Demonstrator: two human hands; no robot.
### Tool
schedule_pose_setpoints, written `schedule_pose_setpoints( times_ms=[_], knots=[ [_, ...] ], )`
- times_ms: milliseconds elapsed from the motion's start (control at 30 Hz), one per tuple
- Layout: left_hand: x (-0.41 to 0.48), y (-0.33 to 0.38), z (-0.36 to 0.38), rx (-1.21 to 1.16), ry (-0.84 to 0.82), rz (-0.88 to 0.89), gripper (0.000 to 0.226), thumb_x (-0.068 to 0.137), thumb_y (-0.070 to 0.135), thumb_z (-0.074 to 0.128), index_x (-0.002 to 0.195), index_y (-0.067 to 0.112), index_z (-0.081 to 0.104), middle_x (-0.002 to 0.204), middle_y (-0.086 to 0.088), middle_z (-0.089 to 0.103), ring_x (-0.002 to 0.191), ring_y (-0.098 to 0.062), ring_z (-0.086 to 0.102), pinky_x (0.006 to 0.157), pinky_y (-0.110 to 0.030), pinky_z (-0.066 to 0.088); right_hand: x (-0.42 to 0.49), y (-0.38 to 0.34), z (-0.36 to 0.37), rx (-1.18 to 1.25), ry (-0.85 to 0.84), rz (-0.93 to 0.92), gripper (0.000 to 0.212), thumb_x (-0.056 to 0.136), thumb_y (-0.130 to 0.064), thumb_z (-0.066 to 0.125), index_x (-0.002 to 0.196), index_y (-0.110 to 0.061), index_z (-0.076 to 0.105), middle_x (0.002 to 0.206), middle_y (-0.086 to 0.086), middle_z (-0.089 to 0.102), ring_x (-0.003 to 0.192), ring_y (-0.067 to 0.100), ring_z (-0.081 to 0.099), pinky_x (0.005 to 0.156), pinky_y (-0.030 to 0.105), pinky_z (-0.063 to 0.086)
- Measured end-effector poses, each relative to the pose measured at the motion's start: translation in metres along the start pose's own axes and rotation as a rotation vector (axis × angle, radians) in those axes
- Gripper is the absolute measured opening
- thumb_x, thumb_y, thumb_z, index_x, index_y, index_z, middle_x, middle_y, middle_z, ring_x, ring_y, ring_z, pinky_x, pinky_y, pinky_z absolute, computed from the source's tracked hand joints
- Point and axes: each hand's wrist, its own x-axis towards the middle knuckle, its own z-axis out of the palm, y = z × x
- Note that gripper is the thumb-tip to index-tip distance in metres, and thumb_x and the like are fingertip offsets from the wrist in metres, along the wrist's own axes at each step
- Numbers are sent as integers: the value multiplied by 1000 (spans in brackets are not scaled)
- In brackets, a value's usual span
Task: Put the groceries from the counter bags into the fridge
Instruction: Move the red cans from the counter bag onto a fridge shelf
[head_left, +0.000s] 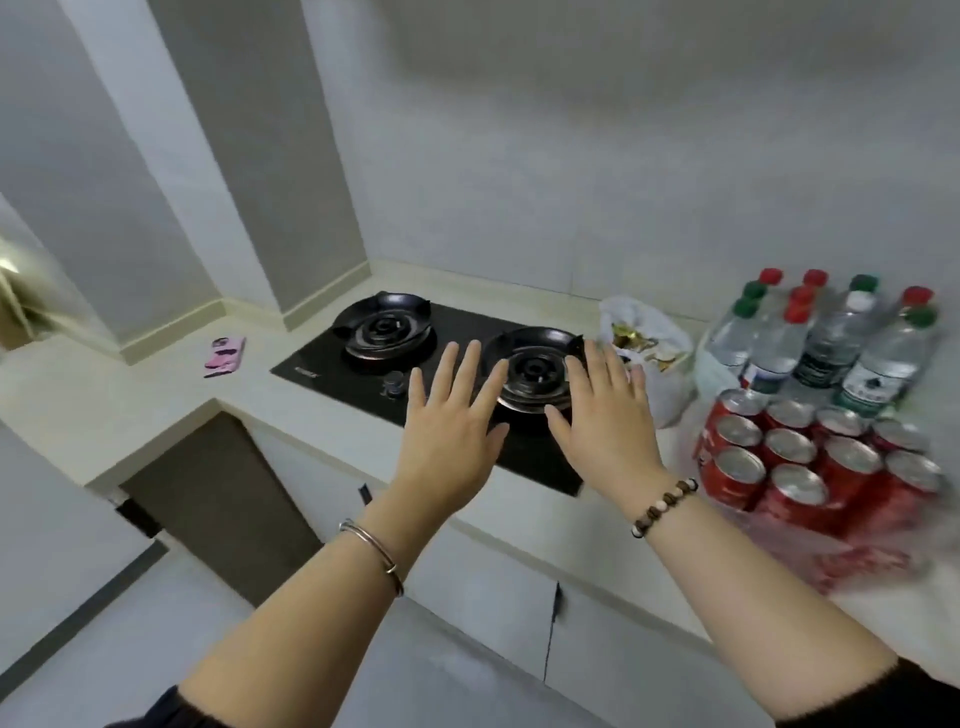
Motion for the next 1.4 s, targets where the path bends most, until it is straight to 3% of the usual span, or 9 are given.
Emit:
schedule_pose_setpoints(
  times_ms=[167, 300, 433, 567, 733, 867, 1067, 1200, 1400],
  knots=[
    [50, 67, 48, -128, 12, 188, 63, 88, 39, 55, 143, 16, 36, 150, -15, 33, 140, -36, 27, 105, -59, 29, -16, 81, 16, -40, -9, 213, 63, 89, -43, 51, 140, -7, 40, 149, 18, 33, 139, 35, 28, 112, 54, 23],
    [75, 111, 81, -306, -22, 298, 63, 88, 34, 57, 143, 14, 35, 150, -14, 33, 139, -35, 28, 107, -55, 29, -33, 127, 23, -38, 34, 366, 55, 88, -38, 51, 132, -4, 48, 141, 19, 44, 132, 36, 39, 108, 52, 32],
    [92, 151, 109, -535, -111, 419, 67, 79, 20, 68, 138, 7, 41, 140, -15, 44, 128, -33, 42, 105, -45, 39, -53, 160, 26, 44, 39, 566, 46, 84, -34, 56, 121, -6, 53, 120, 12, 55, 110, 32, 52, 91, 42, 46],
    [98, 191, 124, -863, -336, 308, 55, 80, 24, 68, 131, 16, 48, 127, -4, 53, 114, -22, 51, 92, -27, 40, -76, 183, 31, 186, -1, 774, 61, 79, -39, 65, 129, -10, 45, 125, 9, 50, 116, 29, 47, 93, 39, 44],
    [93, 218, 143, -1049, -505, 81, 53, 71, 31, 74, 120, 24, 54, 116, 4, 62, 102, -17, 60, 83, -26, 47, -88, 195, 50, 592, -17, 1019, 62, 71, -32, 78, 121, -16, 46, 110, -4, 60, 105, 19, 58, 84, 31, 45],
    [90, 228, 150, -1012, -524, -21, 52, 64, 30, 77, 112, 25, 56, 108, 5, 65, 97, -18, 62, 82, -34, 51, -96, 198, 67, 665, 7, 1029, 58, 67, -26, 81, 115, -19, 47, 106, -2, 65, 99, 19, 61, 81, 31, 48],
    [86, 237, 152, -899, -522, -80, 63, 55, 38, 82, 110, 28, 56, 107, 10, 64, 95, -14, 62, 80, -30, 50, -101, 204, 80, 724, 30, 994, 61, 64, -24, 82, 115, -23, 49, 109, -4, 64, 101, 16, 60, 76, 22, 41],
    [84, 245, 152, -811, -467, -114, 58, 54, 46, 79, 104, 28, 57, 98, 8, 66, 87, -15, 63, 72, -30, 52, -102, 208, 82, 738, 82, 970, 47, 66, -23, 81, 104, -24, 53, 92, -14, 61, 93, 13, 61, 71, 22, 40],
    [76, 244, 137, -942, -355, -164, 57, 54, 40, 83, 106, 32, 59, 100, 12, 67, 90, -9, 62, 77, -26, 49, -98, 213, 58, 755, 106, 882, 47, 62, -20, 82, 102, -24, 58, 92, -10, 65, 93, 15, 62, 76, 27, 47]
  ],
)
